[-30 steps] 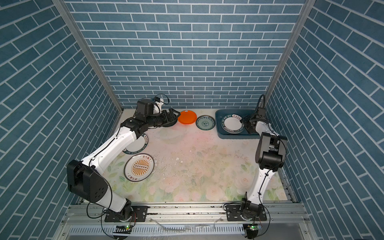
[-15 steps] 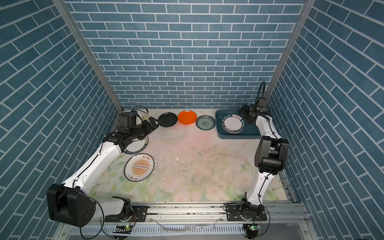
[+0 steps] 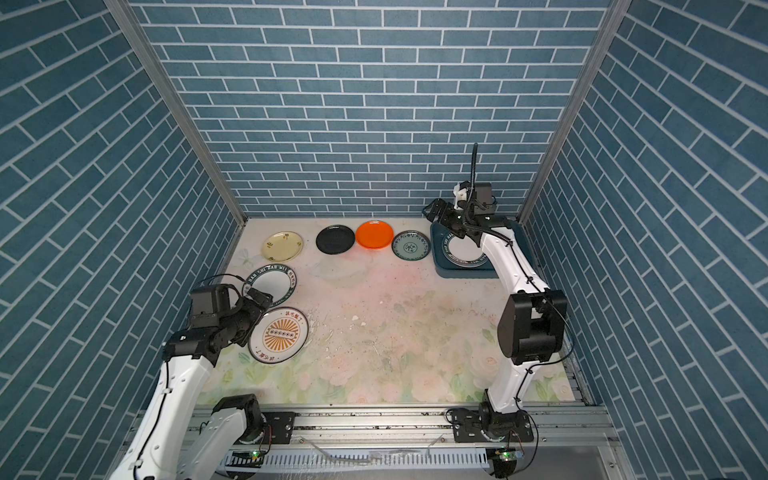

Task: Place the plates into the plastic bin on the countertop
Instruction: 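Reach left gripper to the orange sunburst plate while right gripper withdraws from bin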

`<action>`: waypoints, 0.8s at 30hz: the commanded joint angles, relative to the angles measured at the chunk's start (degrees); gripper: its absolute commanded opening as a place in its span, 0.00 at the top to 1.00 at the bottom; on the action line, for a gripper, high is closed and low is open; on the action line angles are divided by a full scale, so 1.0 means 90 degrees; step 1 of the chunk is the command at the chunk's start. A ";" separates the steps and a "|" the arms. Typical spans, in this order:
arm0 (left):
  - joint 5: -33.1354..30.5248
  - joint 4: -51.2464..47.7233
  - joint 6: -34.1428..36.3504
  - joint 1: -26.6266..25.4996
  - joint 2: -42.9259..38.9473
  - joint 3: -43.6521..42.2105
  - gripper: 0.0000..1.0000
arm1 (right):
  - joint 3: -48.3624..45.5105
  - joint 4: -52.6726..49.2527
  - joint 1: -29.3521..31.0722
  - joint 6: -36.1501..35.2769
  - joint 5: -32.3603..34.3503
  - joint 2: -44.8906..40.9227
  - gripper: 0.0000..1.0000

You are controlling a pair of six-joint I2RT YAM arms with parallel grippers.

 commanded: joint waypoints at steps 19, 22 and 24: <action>0.0516 -0.0560 -0.0547 0.0850 -0.0572 -0.1890 0.02 | -0.0744 0.0095 0.0558 0.0148 -0.0663 -0.0788 0.02; 0.0623 -0.0138 -0.0750 0.0846 -0.0703 -0.2224 0.05 | -0.0747 0.0145 0.0618 0.0201 -0.0660 -0.0778 0.01; 0.0640 0.0064 -0.0869 0.0849 -0.0823 -0.2409 0.08 | -0.0730 0.0177 0.0630 0.0226 -0.0654 -0.0768 0.02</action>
